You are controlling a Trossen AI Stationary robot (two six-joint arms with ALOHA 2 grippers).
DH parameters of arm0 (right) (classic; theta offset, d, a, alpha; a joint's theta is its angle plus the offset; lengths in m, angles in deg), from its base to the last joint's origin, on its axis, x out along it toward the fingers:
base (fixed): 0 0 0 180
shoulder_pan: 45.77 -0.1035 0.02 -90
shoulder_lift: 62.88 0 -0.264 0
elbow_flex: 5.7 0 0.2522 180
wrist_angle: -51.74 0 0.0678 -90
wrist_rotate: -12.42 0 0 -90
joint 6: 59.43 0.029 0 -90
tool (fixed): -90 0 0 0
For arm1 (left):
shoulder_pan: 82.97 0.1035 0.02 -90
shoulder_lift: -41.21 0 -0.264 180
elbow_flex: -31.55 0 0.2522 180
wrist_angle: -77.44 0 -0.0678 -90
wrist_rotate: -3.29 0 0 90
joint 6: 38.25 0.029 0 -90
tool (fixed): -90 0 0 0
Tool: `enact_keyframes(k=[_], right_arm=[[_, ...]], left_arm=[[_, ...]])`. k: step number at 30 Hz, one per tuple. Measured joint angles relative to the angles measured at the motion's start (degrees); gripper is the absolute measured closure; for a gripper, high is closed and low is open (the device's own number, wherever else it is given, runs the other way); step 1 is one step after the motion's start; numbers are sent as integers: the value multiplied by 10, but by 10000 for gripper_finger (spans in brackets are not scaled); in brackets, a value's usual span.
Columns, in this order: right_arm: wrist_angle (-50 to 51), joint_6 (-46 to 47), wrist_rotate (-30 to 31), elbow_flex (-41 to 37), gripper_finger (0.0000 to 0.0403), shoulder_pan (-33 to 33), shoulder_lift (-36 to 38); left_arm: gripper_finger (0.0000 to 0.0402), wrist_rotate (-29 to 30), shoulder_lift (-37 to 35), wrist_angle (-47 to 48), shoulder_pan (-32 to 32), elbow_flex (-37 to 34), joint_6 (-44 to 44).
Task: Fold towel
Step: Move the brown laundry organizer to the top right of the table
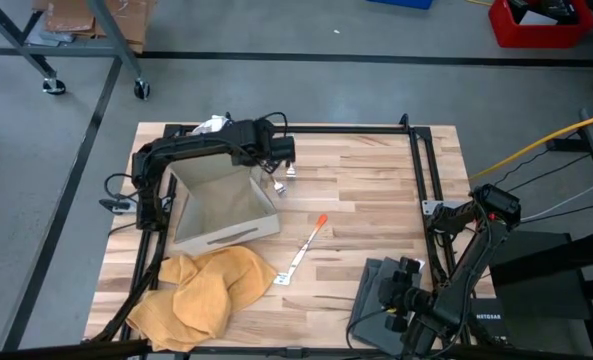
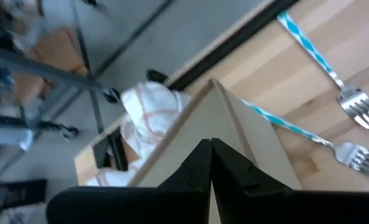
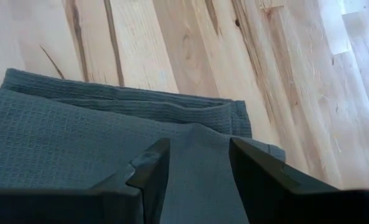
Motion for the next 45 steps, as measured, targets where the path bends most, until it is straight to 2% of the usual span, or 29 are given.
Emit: enact_keyframes(k=[2, 7, 15, 20, 27, 32, 41, 45], right_arm=[[-4, 0, -1, 0, 231, 0, 0], [-6, 0, -2, 0, 231, 0, 0], [-6, 0, -1, 0, 231, 0, 0], [-6, -2, 14, 0, 231, 0, 0], [-6, -2, 32, 0, 231, 0, 0], [-6, -2, 44, 0, 231, 0, 0], [-4, -10, 63, 0, 231, 0, 0], [-4, -19, 64, 0, 231, 0, 0]], left_arm=[[401, -26, 0, 0, 11, -8, 0], [401, -44, 0, 0, 27, -44, -14], [401, -146, 0, -34, 14, -106, -18], [401, -162, 0, -115, -18, -116, 0], [401, -183, 3, -278, -45, -119, 27], [401, -201, 8, -388, -45, -119, 59], [401, -211, 47, -519, -33, -118, 77], [401, -247, 75, -579, -22, -117, 76]])
